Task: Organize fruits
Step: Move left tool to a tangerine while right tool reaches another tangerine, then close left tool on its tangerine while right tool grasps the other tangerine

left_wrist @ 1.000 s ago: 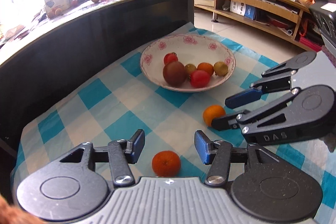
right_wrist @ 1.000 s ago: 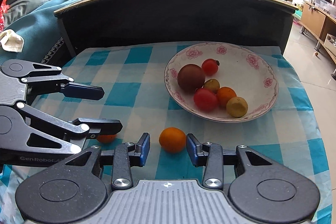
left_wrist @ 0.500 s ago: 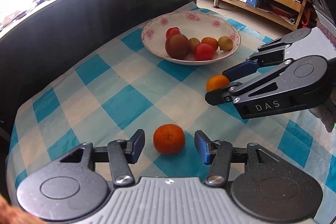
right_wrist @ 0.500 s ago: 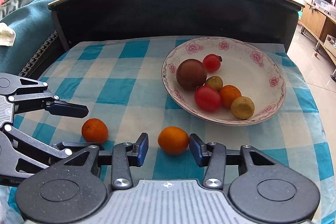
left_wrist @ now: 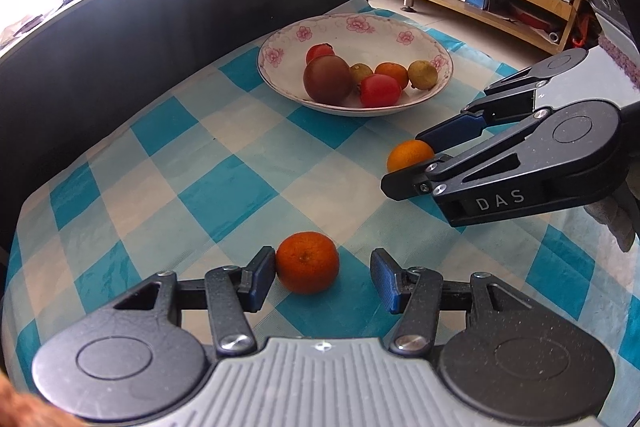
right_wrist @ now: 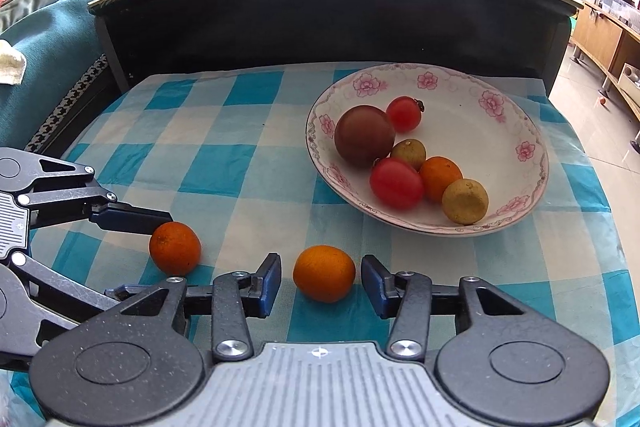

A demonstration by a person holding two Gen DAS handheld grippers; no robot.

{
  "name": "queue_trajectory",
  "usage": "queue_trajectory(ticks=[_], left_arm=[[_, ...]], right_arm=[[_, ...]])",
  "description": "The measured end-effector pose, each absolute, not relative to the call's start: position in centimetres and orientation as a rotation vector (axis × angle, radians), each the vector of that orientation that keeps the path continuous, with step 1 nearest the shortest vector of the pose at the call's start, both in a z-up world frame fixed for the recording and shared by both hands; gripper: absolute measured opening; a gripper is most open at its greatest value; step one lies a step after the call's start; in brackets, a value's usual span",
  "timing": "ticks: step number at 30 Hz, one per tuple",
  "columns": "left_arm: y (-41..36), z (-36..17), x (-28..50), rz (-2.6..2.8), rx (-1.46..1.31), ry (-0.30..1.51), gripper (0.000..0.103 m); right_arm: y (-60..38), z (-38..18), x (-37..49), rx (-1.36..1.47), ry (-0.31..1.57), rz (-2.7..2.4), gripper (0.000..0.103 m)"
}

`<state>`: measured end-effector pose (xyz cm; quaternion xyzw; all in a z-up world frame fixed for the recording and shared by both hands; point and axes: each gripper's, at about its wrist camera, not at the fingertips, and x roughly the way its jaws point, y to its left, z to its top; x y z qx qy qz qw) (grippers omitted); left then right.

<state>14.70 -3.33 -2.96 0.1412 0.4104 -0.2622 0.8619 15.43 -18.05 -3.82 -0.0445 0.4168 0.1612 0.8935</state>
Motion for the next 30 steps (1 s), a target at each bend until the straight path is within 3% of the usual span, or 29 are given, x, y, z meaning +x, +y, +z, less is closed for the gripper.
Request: queue_trajectory(ticks=[13, 17, 30], left_arm=[[-3.35, -3.10, 15.02, -0.535, 0.269, 0.869, 0.060], [-3.43, -3.33, 15.33, -0.512, 0.274, 0.888, 0.051], [-3.27, -3.28, 15.71, -0.508, 0.259, 0.906, 0.042]], right_arm=[[-17.77, -4.03, 15.60, -0.104, 0.887, 0.338, 0.040], [-17.78, -4.01, 15.70, -0.107, 0.893, 0.335, 0.037], [-17.93, -3.84, 15.50, -0.125, 0.900, 0.330, 0.028]])
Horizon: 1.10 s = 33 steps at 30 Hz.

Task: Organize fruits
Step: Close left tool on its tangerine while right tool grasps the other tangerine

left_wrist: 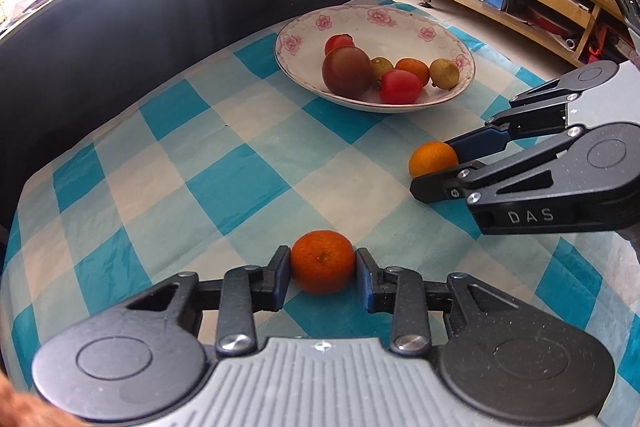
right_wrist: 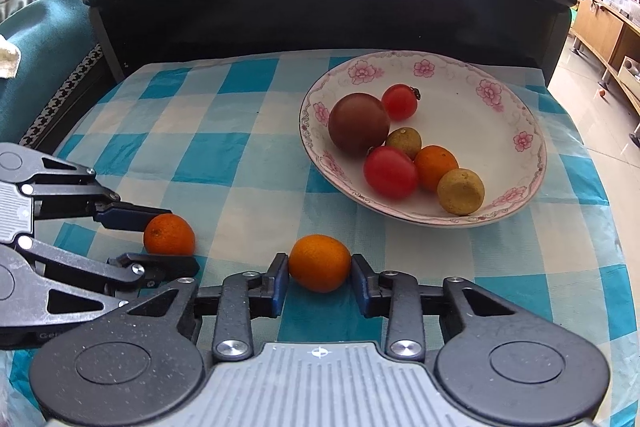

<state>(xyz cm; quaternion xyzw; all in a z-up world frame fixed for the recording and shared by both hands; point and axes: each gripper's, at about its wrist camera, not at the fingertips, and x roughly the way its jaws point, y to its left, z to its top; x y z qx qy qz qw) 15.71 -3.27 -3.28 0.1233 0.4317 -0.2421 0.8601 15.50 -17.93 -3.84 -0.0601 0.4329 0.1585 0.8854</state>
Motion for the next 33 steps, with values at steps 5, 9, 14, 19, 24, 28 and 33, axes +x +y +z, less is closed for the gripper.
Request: queue_trajectory(ticks=[5, 9, 14, 19, 24, 28, 33], left_arm=[[-3.61, -3.21, 15.35, -0.531, 0.267, 0.903, 0.042], [-3.84, -3.12, 15.29, -0.540, 0.267, 0.902, 0.042], [-4.17, -3.25, 15.17, -0.548, 0.283, 0.898, 0.042], [-4.08, -3.32, 15.19, -0.550, 0.282, 0.896, 0.043], [-4.07, -3.32, 14.87, -0.552, 0.306, 0.884, 0.045], [-3.73, -3.36, 14.94, -0.550, 0.296, 0.889, 0.048], [-3.67, -3.32, 14.92, -0.551, 0.299, 0.890, 0.049]], right_arm=[[-18.12, -3.46, 15.03, -0.129, 0.903, 0.342, 0.028], [-18.45, -3.17, 14.49, -0.136, 0.908, 0.341, 0.028], [-18.72, -3.70, 14.42, -0.143, 0.925, 0.337, 0.028], [-18.71, -3.75, 14.48, -0.145, 0.920, 0.343, 0.029], [-18.68, -3.74, 14.55, -0.150, 0.922, 0.342, 0.029], [-18.67, -3.79, 14.58, -0.150, 0.923, 0.344, 0.031], [-18.55, -3.80, 14.58, -0.152, 0.923, 0.349, 0.033]])
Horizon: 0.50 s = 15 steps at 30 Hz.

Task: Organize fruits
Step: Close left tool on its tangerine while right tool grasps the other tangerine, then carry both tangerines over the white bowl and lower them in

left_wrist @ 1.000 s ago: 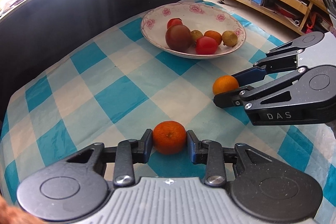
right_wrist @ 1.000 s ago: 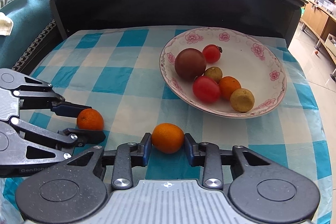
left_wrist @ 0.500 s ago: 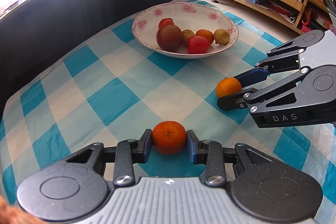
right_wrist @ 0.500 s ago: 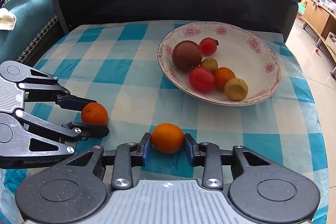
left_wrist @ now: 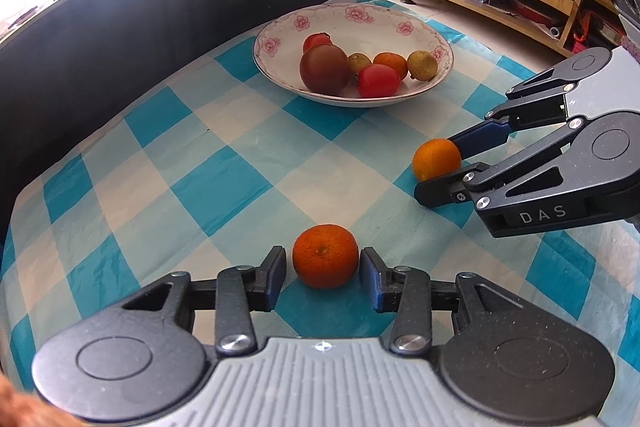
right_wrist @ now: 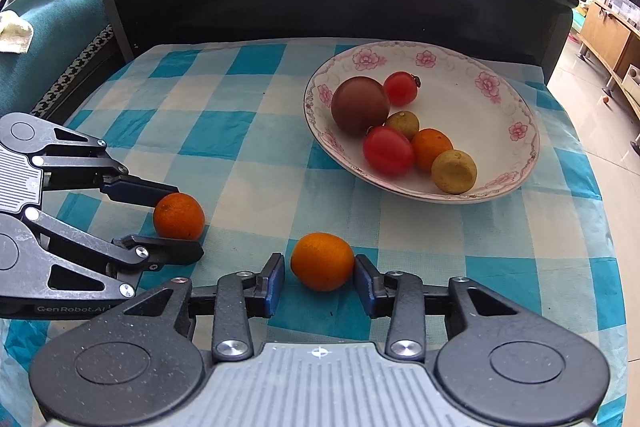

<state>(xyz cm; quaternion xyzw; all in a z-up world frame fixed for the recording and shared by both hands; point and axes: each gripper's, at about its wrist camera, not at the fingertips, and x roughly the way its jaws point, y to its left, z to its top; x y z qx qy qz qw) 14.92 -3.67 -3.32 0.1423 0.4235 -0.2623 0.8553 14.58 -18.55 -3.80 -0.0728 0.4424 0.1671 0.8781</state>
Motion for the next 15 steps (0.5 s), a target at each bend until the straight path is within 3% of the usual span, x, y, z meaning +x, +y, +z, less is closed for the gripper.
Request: queue_trajectory(ticks=[15], left_arm=[[-3.99, -3.20, 14.90, -0.554, 0.312, 0.899, 0.043]], right_arm=[[-18.83, -3.77, 14.73, -0.138, 0.919, 0.332, 0.033]])
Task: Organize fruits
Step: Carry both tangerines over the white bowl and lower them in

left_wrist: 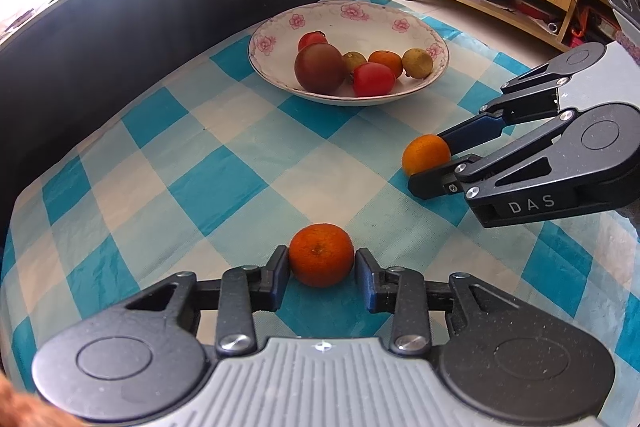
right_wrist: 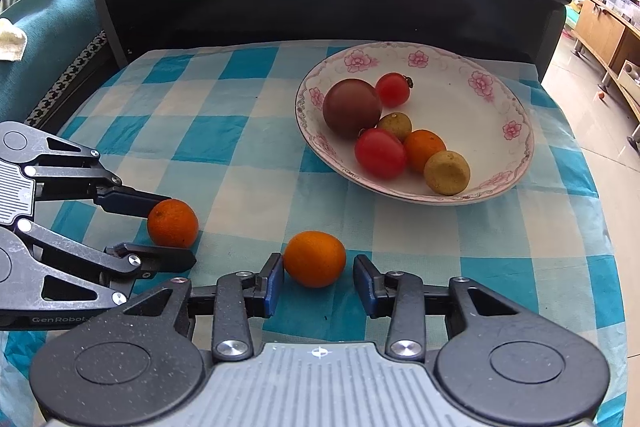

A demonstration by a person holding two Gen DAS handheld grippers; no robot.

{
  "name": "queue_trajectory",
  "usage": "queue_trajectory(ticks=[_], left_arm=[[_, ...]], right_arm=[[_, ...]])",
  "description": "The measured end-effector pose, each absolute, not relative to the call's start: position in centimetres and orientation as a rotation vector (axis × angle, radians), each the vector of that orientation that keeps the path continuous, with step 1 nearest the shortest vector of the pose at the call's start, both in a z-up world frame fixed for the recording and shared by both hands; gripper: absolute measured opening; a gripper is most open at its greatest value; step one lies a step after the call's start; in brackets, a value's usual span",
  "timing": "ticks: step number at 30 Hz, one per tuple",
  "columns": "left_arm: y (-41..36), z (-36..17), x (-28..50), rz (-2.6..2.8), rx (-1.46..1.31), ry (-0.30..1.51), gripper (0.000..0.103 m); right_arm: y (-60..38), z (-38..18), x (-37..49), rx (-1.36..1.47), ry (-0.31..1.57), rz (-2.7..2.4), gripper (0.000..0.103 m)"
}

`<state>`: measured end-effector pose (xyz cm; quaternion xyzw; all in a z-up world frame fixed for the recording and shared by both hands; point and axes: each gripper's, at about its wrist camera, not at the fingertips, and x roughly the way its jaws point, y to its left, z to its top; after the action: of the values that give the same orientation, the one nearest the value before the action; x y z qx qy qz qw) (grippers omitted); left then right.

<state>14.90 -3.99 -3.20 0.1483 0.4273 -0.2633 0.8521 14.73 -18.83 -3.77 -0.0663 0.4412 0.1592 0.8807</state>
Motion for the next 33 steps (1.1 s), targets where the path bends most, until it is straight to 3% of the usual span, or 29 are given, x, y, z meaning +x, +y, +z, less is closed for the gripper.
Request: queue_trajectory(ticks=[3, 33], left_arm=[[-4.1, -3.1, 15.0, -0.560, 0.301, 0.908, 0.042], [-7.9, 0.6, 17.7, -0.568, 0.277, 0.770, 0.042]], right_arm=[[-18.9, -3.6, 14.7, -0.136, 0.912, 0.333, 0.028], [-21.3, 0.0, 14.8, -0.061, 0.807, 0.283, 0.027]])
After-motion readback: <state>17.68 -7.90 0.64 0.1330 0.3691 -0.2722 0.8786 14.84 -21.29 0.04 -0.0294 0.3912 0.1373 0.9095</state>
